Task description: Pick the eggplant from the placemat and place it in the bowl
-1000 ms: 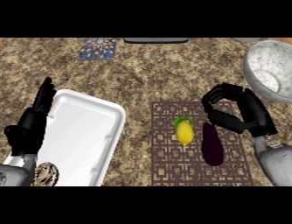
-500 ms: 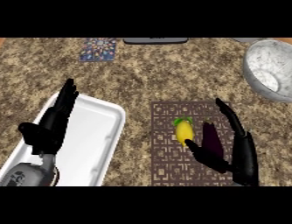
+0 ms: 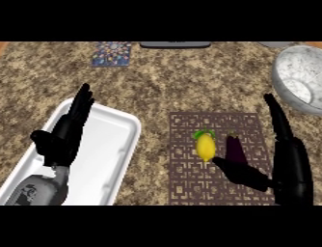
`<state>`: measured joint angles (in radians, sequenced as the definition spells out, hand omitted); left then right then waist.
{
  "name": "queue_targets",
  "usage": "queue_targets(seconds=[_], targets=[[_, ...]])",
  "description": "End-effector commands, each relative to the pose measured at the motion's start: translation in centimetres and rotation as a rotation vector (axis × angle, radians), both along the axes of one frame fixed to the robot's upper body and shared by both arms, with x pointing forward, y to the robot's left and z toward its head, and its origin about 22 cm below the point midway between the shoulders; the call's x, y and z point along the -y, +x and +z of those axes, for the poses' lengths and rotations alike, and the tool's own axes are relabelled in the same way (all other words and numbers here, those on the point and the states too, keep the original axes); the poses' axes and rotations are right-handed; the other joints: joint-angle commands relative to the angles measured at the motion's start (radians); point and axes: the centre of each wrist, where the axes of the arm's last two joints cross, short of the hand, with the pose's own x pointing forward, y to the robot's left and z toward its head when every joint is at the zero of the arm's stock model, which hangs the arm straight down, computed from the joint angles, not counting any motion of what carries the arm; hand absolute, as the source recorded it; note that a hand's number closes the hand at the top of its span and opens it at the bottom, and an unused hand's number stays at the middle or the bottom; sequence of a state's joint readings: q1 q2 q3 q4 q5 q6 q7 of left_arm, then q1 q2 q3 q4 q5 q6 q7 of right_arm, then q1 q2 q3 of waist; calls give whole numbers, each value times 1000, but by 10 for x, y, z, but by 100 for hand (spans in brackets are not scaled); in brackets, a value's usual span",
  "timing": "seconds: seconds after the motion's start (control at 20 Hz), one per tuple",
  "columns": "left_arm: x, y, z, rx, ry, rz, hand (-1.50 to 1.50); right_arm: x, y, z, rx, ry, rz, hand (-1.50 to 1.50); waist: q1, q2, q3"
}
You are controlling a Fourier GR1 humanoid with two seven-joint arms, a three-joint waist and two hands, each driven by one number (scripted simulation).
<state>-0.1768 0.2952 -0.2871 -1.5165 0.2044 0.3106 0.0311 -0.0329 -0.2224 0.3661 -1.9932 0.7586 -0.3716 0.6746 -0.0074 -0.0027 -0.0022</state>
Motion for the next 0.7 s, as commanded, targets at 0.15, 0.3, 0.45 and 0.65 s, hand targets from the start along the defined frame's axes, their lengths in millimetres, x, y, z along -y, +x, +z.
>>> queue_targets(seconds=[0.15,0.3,0.45,0.65], targets=[[9,0,-8,-3,1,-20,0,-15,13,27,-270,-7,-57,-150,7,3,1],[-20,1,2,6,5,-4,0,-7,22,32,-406,-16,-51,-150,13,3,1],[5,-2,4,0,9,-26,0,-2,38,37,-491,-21,-66,-150,13,3,2],[-18,-4,-5,-1,-8,-7,0,3,25,7,-556,-26,-47,-150,8,2,2]])
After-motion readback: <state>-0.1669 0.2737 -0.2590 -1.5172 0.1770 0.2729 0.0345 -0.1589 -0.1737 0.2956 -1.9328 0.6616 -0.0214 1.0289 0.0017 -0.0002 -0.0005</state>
